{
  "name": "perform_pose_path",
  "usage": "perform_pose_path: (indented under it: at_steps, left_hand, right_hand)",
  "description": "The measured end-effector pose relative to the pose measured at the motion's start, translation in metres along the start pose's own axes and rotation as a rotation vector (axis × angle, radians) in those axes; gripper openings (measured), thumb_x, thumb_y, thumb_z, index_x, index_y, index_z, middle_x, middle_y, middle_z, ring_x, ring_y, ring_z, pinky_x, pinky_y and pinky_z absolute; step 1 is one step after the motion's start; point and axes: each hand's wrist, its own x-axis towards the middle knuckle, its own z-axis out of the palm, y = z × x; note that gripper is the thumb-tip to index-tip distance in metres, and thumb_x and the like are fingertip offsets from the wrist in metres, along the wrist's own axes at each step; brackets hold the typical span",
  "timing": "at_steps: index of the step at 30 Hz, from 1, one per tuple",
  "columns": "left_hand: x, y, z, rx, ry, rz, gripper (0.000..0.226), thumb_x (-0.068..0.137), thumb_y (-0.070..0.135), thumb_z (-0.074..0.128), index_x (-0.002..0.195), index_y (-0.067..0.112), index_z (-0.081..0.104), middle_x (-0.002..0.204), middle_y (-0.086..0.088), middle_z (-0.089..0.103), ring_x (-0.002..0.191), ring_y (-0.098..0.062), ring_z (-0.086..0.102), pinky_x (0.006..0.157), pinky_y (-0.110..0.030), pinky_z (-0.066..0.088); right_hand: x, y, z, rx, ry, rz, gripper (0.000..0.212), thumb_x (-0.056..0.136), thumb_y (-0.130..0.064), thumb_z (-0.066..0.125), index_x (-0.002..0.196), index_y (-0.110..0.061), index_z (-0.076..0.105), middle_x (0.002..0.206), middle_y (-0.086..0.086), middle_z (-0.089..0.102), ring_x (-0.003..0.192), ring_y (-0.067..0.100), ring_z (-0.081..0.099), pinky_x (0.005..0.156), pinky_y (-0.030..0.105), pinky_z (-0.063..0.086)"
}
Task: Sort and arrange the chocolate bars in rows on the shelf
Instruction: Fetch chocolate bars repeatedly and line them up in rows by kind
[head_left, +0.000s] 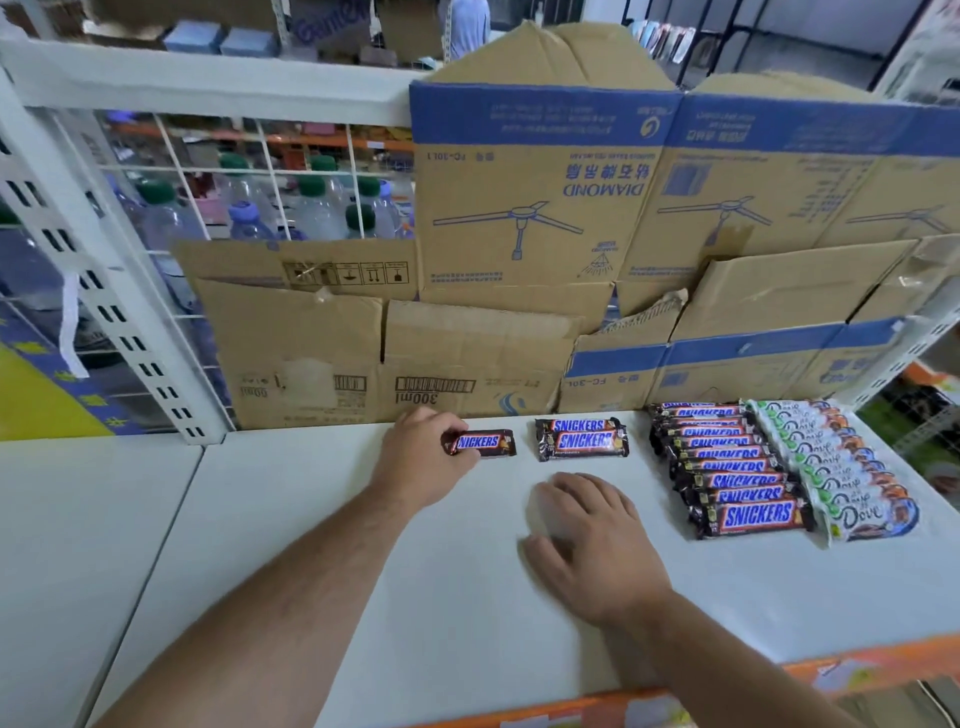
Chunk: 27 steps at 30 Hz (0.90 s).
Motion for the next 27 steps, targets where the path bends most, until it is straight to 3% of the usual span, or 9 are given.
perform_pose_path:
  at_steps: [9,17,23,27]
  left_hand:
    - [0.001,-0.006,0.004,0.026,0.027,0.027,0.044,0.071,0.047,0.074,0.111,0.030,0.069,0.096,0.009,0.052,0.101,-0.016,0.050,0.091,-0.034,0.044]
    - [-0.021,-0.005,-0.013,-0.203,0.015,-0.113,0.070,0.068,0.035,0.080,0.130,0.028,0.049,0.125,0.005,0.045,0.120,-0.014,0.049,0.101,-0.036,0.044]
    - [-0.084,-0.006,-0.026,-0.011,0.054,-0.108,0.046,0.077,0.039,0.070,0.119,0.021,0.063,0.127,0.012,0.049,0.124,-0.008,0.040,0.101,-0.013,0.026]
    - [-0.131,-0.002,-0.044,0.269,-0.125,-0.100,0.067,0.075,0.064,0.047,0.136,0.034,0.050,0.149,0.013,0.038,0.138,-0.007,0.027,0.116,-0.032,0.017]
  right_hand:
    - [0.002,0.002,0.005,-0.018,-0.022,0.015,0.050,0.082,-0.056,0.053,0.125,-0.031,0.053,0.135,-0.011,0.049,0.130,0.014,0.039,0.110,0.034,0.030]
    - [0.001,0.000,0.003,-0.021,-0.020,-0.003,0.048,0.082,-0.055,0.053,0.124,-0.032,0.053,0.134,-0.010,0.050,0.129,0.016,0.039,0.108,0.035,0.031]
    - [0.002,-0.003,-0.007,-0.023,-0.137,0.010,0.043,0.084,-0.060,0.045,0.121,-0.039,0.049,0.136,-0.014,0.045,0.128,0.015,0.034,0.105,0.034,0.029]
    - [0.014,-0.008,-0.023,-0.117,-0.372,0.030,0.048,0.085,-0.060,0.041,0.124,-0.034,0.050,0.136,-0.006,0.047,0.126,0.021,0.040,0.100,0.037,0.039]
